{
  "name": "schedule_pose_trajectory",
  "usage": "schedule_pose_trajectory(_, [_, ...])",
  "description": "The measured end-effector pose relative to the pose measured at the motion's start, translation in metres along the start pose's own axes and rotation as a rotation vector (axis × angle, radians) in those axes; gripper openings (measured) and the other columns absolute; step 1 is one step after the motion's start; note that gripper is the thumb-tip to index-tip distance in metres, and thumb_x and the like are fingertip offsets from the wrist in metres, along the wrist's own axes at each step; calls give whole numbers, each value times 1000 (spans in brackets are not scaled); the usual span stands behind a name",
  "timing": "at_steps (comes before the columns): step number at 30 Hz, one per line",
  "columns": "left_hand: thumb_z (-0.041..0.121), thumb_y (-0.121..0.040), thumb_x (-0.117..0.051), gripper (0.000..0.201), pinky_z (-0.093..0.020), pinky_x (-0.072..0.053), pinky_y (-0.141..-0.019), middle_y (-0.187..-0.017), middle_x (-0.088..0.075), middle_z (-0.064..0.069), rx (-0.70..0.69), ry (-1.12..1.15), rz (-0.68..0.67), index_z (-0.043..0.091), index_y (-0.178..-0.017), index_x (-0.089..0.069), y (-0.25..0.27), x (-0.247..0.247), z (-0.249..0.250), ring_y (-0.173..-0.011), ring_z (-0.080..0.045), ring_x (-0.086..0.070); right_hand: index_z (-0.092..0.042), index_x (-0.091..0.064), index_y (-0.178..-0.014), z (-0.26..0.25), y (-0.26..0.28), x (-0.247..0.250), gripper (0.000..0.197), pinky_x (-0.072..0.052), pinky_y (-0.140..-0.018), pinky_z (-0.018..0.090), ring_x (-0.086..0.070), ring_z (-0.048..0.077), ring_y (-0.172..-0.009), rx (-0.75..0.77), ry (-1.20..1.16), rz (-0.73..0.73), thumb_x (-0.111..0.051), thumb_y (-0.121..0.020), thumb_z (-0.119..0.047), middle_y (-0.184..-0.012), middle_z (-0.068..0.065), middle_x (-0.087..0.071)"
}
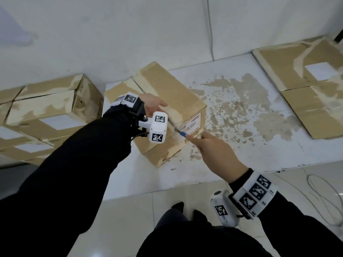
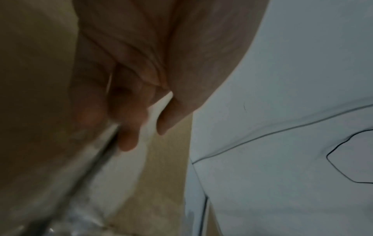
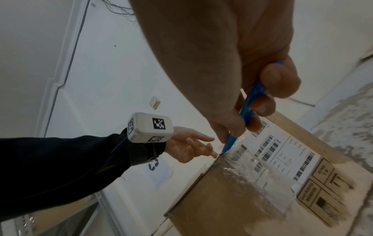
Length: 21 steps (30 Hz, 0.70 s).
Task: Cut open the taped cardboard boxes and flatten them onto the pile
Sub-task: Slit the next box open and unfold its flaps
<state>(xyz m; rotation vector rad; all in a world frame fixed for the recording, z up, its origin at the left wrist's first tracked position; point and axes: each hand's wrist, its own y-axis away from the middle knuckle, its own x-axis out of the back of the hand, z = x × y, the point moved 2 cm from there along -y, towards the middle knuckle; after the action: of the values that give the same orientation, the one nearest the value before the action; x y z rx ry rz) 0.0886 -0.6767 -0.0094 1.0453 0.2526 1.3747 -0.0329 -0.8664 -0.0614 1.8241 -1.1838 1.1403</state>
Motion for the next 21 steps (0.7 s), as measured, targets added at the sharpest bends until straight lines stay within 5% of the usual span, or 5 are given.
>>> schedule_pose_trajectory(2, [29, -97, -54, 41, -27, -46, -53, -104, -67, -9, -15, 86, 10, 7, -131, -47, -3, -4, 2, -60, -17, -55, -34, -36, -143, 3, -2, 1, 56, -32, -50, 28, -43, 19, -63, 3, -21, -8, -39, -97, -2, -81, -1, -38])
schedule_pose_trajectory(5, [28, -92, -62, 23, -28, -50, -53, -72, -55, -6, -63, 255, 90, 8, -98, -52, -15, -12, -13, -54, -16, -52, -36, -40, -141, 7, -2, 3, 51, -38, -56, 31, -46, 20, -69, 13, -74, 3, -39, -99, -7, -79, -5, -36])
schedule_pose_trajectory(11, [12, -87, -69, 31, -27, -56, -48, -63, -43, -2, -201, 409, 143, 13, -74, -40, -41, -10, -29, -41, -11, -48, -31, -52, -134, 9, 16, 15, 56, -15, -40, 23, -20, 8, -48, -7, -9, 120, -54, -90, 2, -69, -3, -30])
schedule_pose_trajectory(17, [9, -87, -68, 41, -26, -53, -43, -54, -38, 0, -257, 463, 142, 15, -66, -33, -49, -12, -33, -32, -7, -42, -32, -53, -133, 2, 3, 9, 58, -11, -41, 23, -22, 12, -46, -9, -2, 139, -54, -88, 5, -67, -1, -33])
schedule_pose_trajectory(21, [11, -86, -69, 40, -28, -56, -47, -57, -40, -1, -290, 470, 117, 16, -68, -34, -51, -11, -36, -36, -8, -43, -22, -66, -117, -10, -5, 9, 65, -1, -43, 19, -6, 5, -47, -28, 84, 195, -68, -64, 15, -65, -2, -29])
